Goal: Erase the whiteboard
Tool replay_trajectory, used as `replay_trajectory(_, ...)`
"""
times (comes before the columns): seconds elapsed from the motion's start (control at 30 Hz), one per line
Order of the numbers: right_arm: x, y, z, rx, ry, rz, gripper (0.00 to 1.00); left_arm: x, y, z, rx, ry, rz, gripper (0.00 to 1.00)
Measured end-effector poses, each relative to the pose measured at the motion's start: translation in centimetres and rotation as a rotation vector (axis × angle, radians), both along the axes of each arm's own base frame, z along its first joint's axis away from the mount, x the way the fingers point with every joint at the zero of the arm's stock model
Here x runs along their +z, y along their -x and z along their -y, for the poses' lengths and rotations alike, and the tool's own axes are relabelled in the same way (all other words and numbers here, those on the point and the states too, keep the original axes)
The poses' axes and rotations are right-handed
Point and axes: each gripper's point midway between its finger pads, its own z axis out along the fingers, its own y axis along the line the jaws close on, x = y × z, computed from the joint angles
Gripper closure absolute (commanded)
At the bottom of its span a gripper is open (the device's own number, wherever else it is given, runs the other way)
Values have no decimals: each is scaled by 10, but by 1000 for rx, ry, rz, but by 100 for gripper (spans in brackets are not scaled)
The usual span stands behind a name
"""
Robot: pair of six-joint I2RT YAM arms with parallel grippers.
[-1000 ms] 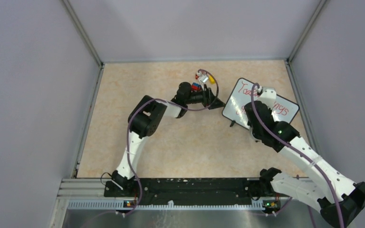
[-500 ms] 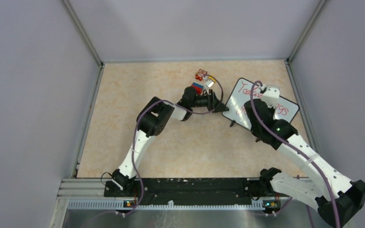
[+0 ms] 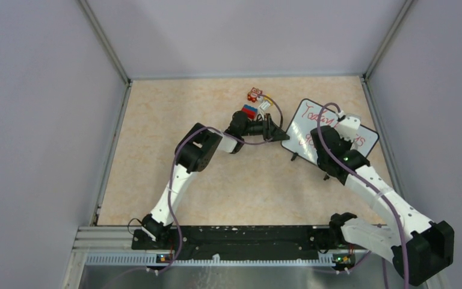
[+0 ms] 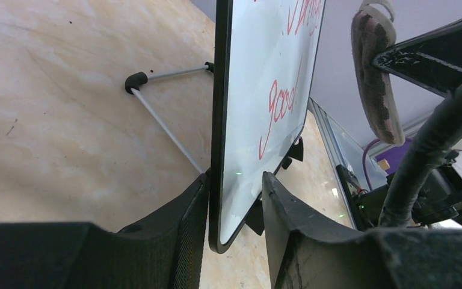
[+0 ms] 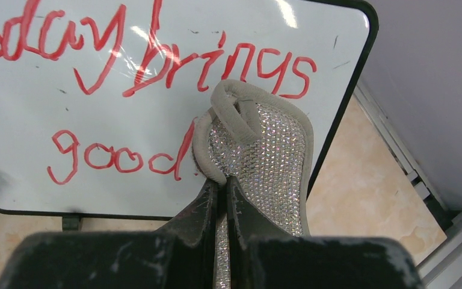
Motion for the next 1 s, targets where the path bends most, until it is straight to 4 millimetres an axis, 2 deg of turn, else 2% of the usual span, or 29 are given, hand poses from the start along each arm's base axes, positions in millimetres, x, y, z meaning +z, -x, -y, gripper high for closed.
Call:
replay_trajectory(0.13,-12,3,4,-27,2,-1,100,0,3,2,-10,2,3,64)
replay_trajectory(0.4,-22,4,11,-80,-18,23,100,0,3,2,-11,3,6,75)
replay_trajectory(0.47,-26,4,14,-95,-22,24,100,0,3,2,-10,2,8,73)
replay_trajectory(0.53,-30,5,16,-99,-30,22,100,0,3,2,-10,2,8,64)
replay_trajectory(0.63,-35,4,15,-91,-45,20,100,0,4,2,-14,3,12,63)
replay_trajectory(0.67,-36,3,14,-82,-52,20,100,0,4,2,-16,4,12,65)
replay_trajectory(0.8,-35,-2,9,-62,-67,30,100,0,5,3,-19,2,9,86)
replay_trajectory(1.0,-34,-2,13,-76,-60,37,100,3,7,3,-45,3,19,100)
